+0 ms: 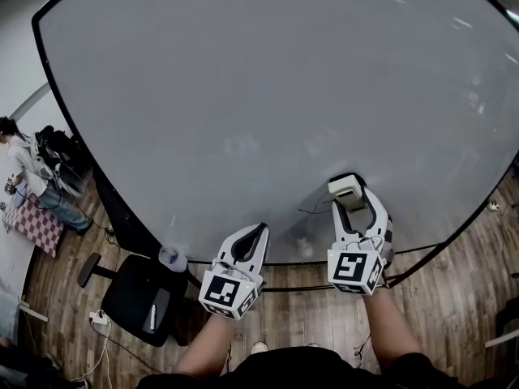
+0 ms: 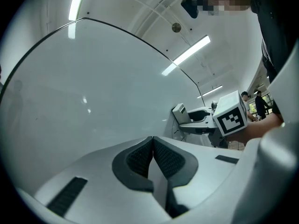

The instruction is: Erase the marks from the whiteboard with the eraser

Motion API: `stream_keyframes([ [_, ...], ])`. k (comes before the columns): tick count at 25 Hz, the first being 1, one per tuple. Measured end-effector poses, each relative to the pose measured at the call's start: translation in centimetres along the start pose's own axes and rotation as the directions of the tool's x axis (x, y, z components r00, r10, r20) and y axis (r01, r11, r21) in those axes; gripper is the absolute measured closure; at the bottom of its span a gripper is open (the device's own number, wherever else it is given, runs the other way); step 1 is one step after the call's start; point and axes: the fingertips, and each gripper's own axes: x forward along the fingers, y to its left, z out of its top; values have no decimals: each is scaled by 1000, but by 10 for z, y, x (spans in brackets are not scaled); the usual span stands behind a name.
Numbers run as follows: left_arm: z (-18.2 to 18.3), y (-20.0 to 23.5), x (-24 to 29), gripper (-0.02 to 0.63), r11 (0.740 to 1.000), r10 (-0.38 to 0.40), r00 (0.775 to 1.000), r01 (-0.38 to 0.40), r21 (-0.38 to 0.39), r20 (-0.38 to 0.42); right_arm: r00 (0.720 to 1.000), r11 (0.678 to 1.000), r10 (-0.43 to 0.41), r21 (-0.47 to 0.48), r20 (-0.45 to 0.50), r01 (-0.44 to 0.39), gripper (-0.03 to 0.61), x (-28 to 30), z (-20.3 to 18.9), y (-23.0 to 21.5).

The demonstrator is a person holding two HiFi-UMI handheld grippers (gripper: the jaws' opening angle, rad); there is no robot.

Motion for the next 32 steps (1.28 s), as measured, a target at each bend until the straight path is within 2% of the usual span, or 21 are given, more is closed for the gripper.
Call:
stream_keyframes([
  [5, 2, 1, -3, 594, 1000, -7, 1000, 7, 4, 9, 999, 998, 47, -47, -4, -47, 307, 4, 3, 29],
  [11, 0, 5, -11, 594, 1000, 2, 1000, -2, -3, 2, 996, 995, 89, -43, -4, -89, 307, 4, 5, 59],
  [17, -1, 8, -18, 594, 1000, 12, 1000, -12, -2, -2, 993, 989, 121, -79, -14, -121, 307, 5, 6, 82],
  [26, -3, 14, -28, 594, 999, 40, 999, -40, 2, -11, 960, 949, 278, -145, -34, -280, 307, 4, -1, 163],
  [32, -8, 24, -33, 594, 998, 63, 997, -63, -2, -34, 952, 945, 305, -120, -25, -306, 305, 5, 2, 168],
])
